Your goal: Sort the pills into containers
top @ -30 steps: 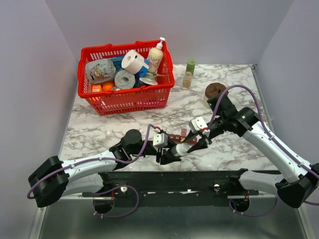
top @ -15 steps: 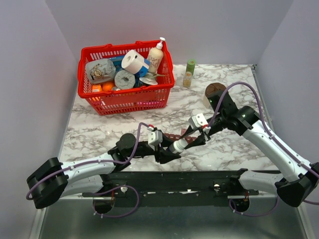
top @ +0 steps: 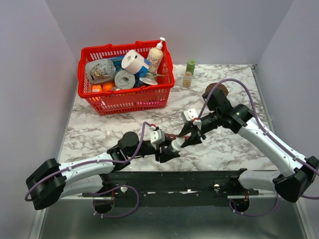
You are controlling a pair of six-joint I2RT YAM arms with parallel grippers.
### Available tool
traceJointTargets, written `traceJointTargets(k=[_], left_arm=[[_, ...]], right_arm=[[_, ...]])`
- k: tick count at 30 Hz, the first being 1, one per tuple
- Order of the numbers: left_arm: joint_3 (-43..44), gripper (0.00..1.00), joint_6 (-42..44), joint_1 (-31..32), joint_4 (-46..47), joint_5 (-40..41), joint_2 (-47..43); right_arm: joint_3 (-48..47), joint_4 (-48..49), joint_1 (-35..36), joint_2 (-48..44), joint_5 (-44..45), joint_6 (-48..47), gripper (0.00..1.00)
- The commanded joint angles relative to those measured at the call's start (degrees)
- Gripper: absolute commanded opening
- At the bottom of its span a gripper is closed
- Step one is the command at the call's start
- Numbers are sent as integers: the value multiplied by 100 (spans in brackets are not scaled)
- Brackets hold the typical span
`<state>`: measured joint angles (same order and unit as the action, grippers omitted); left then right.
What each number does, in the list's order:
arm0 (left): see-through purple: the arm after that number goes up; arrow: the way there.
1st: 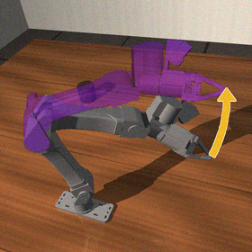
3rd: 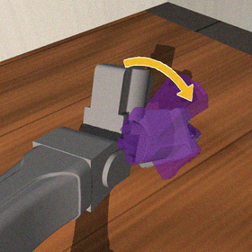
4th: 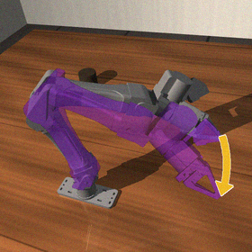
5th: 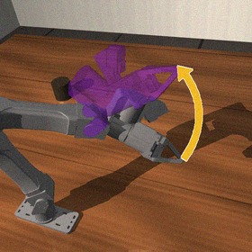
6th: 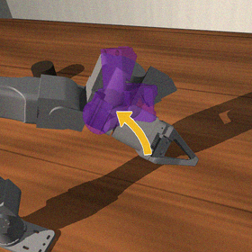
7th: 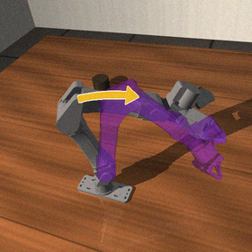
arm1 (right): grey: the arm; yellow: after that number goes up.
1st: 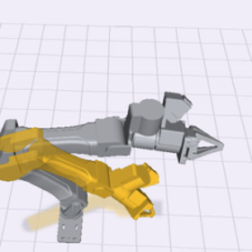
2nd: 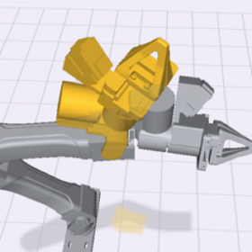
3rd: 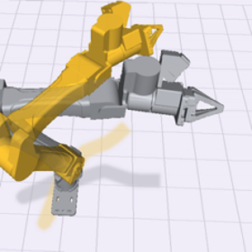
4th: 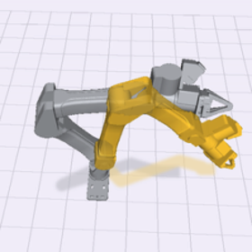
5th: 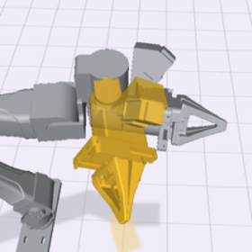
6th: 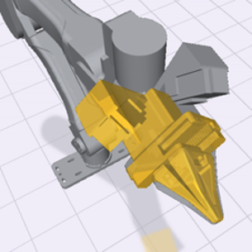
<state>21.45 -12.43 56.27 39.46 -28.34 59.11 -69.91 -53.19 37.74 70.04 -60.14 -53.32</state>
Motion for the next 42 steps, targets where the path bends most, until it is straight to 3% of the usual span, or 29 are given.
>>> traceJointTargets(k=[1,7,12,15,16,18,23,26,31,36,38,42], left_arm=[[650,0,337,-2,1081,987,-391],[649,0,715,15,1134,2129,-453],[825,0,1066,16,686,3253,-295],[843,0,1137,16,572,3431,-207],[843,0,1137,7,502,3379,-190],[791,0,1137,16,466,3221,-190],[633,0,1190,-11,10,2326,-356],[430,0,1155,-63,-201,2018,-584],[245,0,1093,-151,-650,1578,-954],[324,0,1093,-327,-1186,665,-1235],[386,0,1032,-397,-1396,137,-1236],[561,0,821,-485,-1556,-374,-1139]], right_arm=[[416,1194,261,37,467,2090,25],[610,1724,261,167,1222,3843,25],[531,1487,261,431,2128,4277,26],[470,1522,261,458,2138,4339,39],[374,1496,261,467,2025,4330,49],[207,1443,261,467,1936,4243,60],[-723,1040,147,432,1455,3549,92],[-1076,724,-90,440,1077,3128,100],[-1271,231,-126,195,864,2170,100],[-1148,-445,-126,-228,513,-183,100],[-1577,-1434,-126,95,6,-1489,100],[-1877,-1669,-56,396,-797,-1849,99]])
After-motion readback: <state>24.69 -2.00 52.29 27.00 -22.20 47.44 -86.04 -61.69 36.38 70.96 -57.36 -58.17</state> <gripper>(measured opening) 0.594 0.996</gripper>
